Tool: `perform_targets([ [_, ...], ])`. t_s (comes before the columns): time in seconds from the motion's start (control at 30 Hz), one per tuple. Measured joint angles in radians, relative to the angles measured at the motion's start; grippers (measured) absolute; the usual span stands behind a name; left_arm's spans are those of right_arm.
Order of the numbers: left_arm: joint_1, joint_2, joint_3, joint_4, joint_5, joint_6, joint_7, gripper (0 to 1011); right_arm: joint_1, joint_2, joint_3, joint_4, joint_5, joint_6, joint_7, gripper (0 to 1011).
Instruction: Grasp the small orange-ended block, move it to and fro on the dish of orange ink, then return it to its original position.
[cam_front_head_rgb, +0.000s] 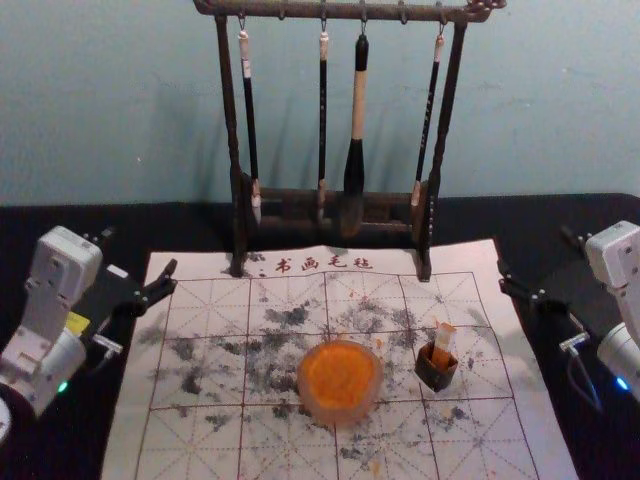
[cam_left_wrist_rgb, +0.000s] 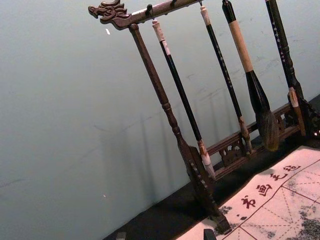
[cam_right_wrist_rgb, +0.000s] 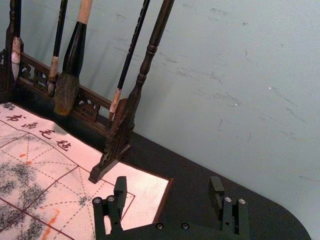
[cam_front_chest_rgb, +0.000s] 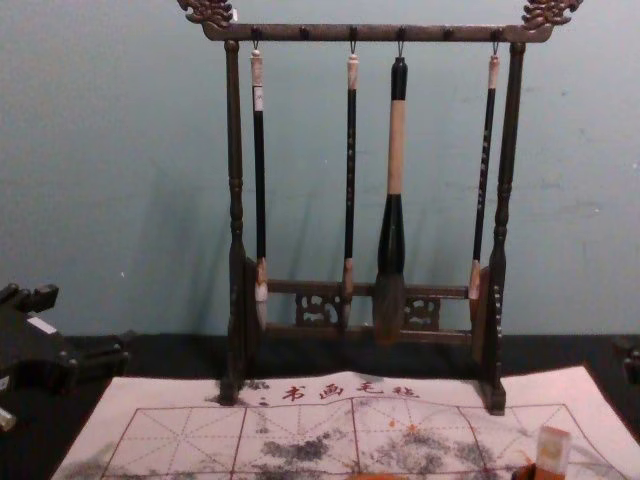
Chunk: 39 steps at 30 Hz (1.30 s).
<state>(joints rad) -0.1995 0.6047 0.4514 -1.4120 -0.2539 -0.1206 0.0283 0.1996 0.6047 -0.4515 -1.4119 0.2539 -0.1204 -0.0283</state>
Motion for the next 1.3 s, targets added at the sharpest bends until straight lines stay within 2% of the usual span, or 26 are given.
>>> perform_targets([
  [1.03,0.0,0.0,0.0,0.0,0.0,0.0,0.0,1001,-0.001,0.0,0.002,-0.001,0.0,0.0,0.003,1002],
  [1.13,0.0,0.0,0.0,0.0,0.0,0.0,0.0,1001,-0.005,-0.001,0.01,-0.01,0.009,-0.002,0.027,1002],
  [1.2,0.0,0.0,0.0,0.0,0.0,0.0,0.0,1001,-0.016,0.002,0.026,-0.029,0.043,-0.002,0.071,1002],
  [1.23,0.0,0.0,0.0,0.0,0.0,0.0,0.0,1001,-0.016,0.002,0.026,-0.029,0.043,-0.002,0.071,1002],
  [1.3,0.0,0.0,0.0,0.0,0.0,0.0,0.0,1001,-0.028,0.005,0.04,-0.047,0.077,0.0,0.105,1002],
])
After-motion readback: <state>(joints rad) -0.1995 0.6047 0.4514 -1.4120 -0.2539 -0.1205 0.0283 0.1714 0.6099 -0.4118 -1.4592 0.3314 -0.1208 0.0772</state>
